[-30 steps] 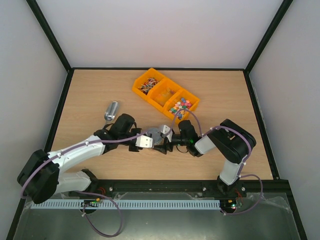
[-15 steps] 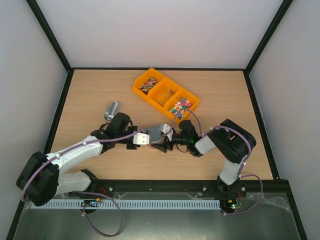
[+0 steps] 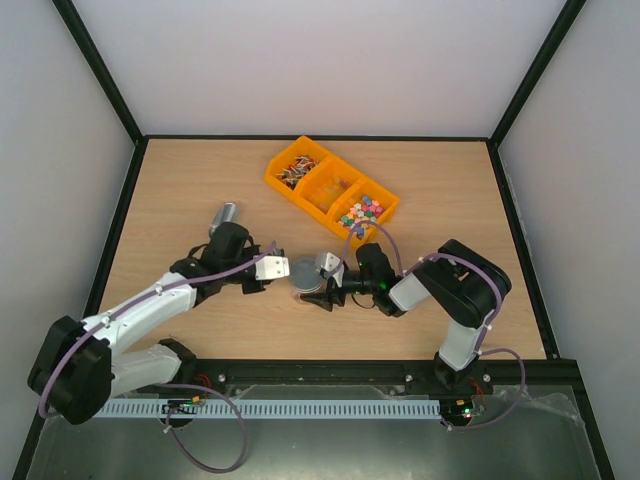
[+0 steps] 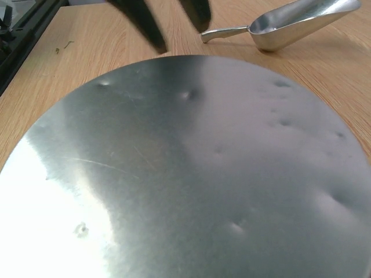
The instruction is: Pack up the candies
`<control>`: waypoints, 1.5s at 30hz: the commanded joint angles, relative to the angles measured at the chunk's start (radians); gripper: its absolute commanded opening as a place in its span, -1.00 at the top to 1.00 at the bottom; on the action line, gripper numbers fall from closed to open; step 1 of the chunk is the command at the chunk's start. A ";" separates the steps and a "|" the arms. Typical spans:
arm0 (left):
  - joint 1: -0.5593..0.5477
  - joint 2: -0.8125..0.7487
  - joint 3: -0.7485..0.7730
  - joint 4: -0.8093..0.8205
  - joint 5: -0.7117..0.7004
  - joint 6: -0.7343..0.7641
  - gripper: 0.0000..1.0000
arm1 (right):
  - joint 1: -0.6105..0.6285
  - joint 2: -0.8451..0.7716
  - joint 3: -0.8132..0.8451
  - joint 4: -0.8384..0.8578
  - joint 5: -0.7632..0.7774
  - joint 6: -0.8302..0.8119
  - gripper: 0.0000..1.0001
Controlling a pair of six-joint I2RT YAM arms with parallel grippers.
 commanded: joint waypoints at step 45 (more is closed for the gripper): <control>-0.018 0.083 -0.018 0.070 -0.058 0.071 0.67 | 0.003 -0.004 -0.032 -0.005 -0.093 -0.057 0.11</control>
